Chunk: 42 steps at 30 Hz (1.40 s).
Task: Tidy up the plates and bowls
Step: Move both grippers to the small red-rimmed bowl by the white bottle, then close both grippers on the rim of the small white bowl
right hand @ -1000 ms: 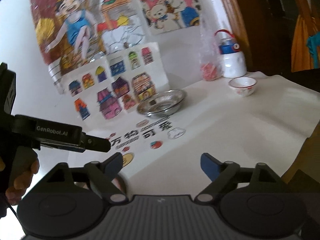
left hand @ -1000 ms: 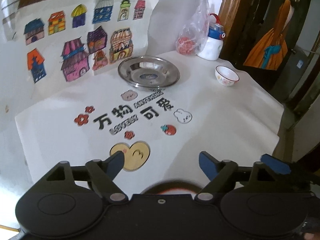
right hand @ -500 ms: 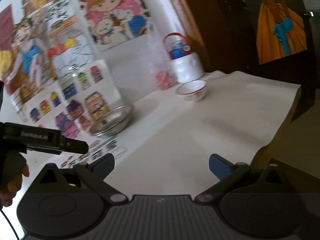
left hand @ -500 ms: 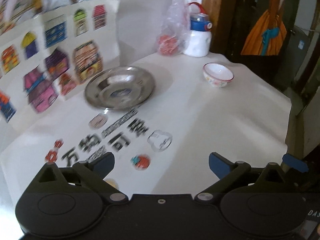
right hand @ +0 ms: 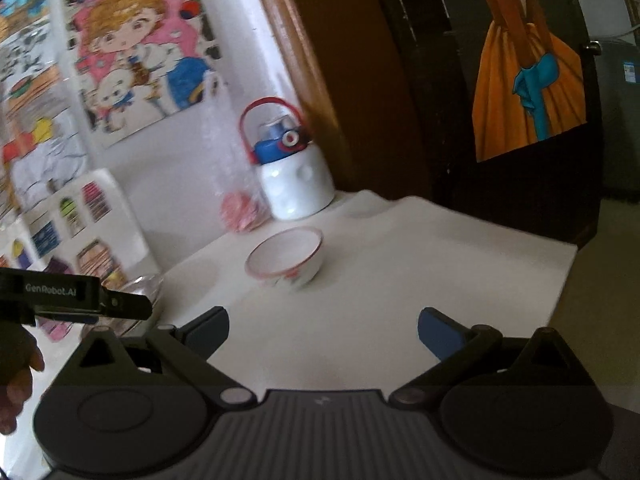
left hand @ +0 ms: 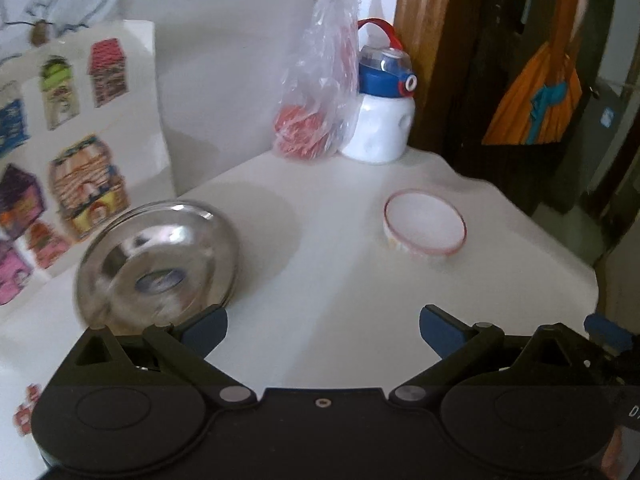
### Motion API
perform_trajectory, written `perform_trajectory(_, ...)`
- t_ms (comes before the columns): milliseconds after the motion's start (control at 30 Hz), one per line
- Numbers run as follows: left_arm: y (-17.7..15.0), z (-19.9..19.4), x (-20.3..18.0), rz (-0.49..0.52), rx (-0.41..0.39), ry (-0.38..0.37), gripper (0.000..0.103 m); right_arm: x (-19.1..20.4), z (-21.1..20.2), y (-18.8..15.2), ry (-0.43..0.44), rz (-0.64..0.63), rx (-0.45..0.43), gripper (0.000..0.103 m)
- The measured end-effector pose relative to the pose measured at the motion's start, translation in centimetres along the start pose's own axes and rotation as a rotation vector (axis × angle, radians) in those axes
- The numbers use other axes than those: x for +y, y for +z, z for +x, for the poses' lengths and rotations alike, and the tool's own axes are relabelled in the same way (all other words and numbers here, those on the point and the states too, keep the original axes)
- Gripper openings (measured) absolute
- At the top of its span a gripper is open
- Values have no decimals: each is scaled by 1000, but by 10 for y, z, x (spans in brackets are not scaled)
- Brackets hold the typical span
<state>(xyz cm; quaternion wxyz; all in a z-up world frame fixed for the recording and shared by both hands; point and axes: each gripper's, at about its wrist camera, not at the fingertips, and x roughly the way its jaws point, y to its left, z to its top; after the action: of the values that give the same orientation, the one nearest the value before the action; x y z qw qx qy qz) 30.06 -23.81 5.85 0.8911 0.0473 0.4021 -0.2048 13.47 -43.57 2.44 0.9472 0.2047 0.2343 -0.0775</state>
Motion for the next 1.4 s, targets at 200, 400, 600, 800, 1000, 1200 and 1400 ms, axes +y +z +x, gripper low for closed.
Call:
perform_trajectory(200, 33, 52, -9, -55, -3, 4, 102, -14, 49, 25, -20, 47, 6, 103)
perform_trajectory(400, 54, 96, -8, -120, -6, -28, 102, -14, 88, 38, -73, 81, 18, 103)
perform_trajectory(600, 58, 121, -5, -166, 10, -53, 102, -7, 114, 40, -86, 46, 36, 103)
perform_trajectory(800, 59, 133, -4, -174, 41, -73, 98, 2, 129, 38, -96, 8, 30, 103)
perform_trajectory(1000, 60, 133, -8, -172, 34, -83, 95, 9, 140, 37, -98, -29, 67, 96)
perform_trajectory(1200, 61, 135, -16, -153, 39, -95, 87, 15, 145, 38, -102, -58, 82, 78)
perform_trajectory(1400, 59, 141, -21, -152, 62, -113, 65, 13, 148, 38, -76, -39, 106, 52)
